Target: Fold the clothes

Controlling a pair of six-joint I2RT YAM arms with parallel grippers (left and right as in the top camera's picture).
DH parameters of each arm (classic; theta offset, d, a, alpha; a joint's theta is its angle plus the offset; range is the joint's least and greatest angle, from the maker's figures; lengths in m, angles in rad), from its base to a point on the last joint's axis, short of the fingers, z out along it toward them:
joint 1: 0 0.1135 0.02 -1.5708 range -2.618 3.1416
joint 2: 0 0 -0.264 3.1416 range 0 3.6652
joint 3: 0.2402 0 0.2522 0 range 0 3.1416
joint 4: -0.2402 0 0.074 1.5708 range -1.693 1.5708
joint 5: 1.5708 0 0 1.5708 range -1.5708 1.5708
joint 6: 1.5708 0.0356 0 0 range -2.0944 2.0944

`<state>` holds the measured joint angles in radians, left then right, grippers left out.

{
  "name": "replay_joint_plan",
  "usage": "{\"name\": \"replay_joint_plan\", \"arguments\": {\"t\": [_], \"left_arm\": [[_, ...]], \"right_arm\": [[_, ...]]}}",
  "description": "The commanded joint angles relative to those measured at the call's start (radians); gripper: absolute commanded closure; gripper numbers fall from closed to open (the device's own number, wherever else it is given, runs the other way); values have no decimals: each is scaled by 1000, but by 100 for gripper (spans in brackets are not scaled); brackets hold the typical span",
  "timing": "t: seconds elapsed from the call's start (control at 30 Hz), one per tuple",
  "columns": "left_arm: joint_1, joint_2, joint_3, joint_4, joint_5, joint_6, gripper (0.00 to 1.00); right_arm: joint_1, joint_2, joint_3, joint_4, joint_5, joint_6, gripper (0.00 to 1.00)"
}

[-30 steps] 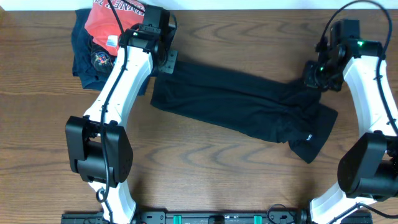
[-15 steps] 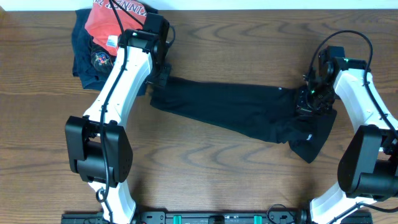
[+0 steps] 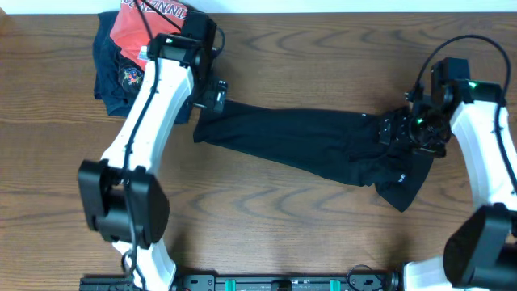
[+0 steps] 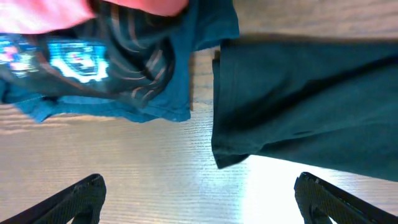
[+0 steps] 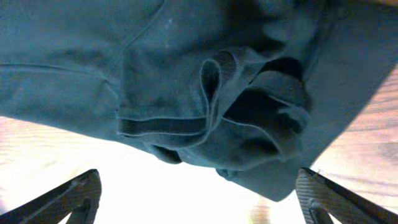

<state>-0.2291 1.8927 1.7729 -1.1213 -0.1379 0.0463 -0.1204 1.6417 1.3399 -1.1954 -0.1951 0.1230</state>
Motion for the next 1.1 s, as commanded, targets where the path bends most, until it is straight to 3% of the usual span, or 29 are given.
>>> {"name": "replay_joint_plan", "arguments": {"t": [0.0,0.23,0.6,0.9,1.07], "left_arm": [[5,-108,33,-8,-1,-48,2],[5,-161,33,-19,-1,-52,2],[3,-161,30,-22,-1,-52,2],[3,-160,29,-22,-1,-52,2],[3,-159,28,-21,-1,-52,2]], "right_arm": [[-6,3,-26,15,38,19,1],[-17,8,-189,166,122,148,2],[-107,43,-413,444,116,206,4],[-234,164,-425,616,93,138,11],[-267,211,-413,747,196,45,13]]}}
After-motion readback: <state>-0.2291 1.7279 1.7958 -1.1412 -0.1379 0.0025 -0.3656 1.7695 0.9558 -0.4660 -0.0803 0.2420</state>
